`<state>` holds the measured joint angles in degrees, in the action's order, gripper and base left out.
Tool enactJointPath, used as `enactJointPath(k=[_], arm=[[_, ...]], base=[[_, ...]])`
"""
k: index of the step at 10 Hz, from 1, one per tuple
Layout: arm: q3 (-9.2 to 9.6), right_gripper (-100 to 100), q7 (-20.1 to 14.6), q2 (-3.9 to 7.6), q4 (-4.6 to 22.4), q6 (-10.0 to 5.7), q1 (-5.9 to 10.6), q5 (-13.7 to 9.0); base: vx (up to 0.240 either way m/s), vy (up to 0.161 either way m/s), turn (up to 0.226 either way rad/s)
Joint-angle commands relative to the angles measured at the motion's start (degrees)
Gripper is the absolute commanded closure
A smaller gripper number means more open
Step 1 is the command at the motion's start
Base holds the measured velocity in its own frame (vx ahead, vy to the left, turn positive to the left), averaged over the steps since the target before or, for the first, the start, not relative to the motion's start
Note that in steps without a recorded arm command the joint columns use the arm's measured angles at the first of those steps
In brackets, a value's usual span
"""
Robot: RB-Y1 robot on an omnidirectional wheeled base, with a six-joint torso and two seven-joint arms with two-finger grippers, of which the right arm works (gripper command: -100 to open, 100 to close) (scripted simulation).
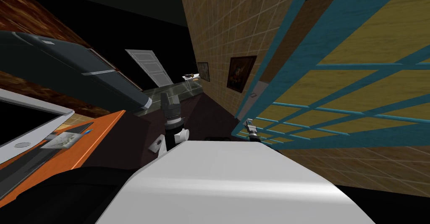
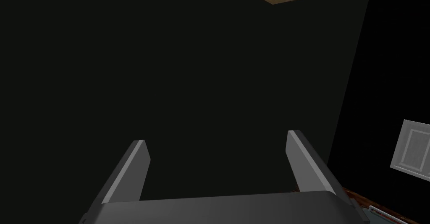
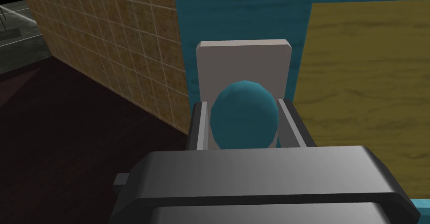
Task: Pull the door open
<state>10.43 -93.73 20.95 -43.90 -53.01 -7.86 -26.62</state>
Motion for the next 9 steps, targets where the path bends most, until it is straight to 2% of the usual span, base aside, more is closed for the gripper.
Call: enactJointPath(k=[1,5,6,9], arm=[[1.14,100,-1.29,0.99,-0.29,-0.99,-0.82,0.66],[3.80,100,-4.17,3.20,-1.01,-3.09,-2.53,2.17],[3.50,100,-3.72,2.79,-0.40,-2.67,-1.97,2.00],[5.34,100,-5.85,4.36,-0.03,-5.45,-3.61,3.19]], base=[[-0.218,-0.064,0.105],[-0.228,-0.008,0.077],[-0.088,0.003,0.006],[-0.183,-0.037,0.102]])
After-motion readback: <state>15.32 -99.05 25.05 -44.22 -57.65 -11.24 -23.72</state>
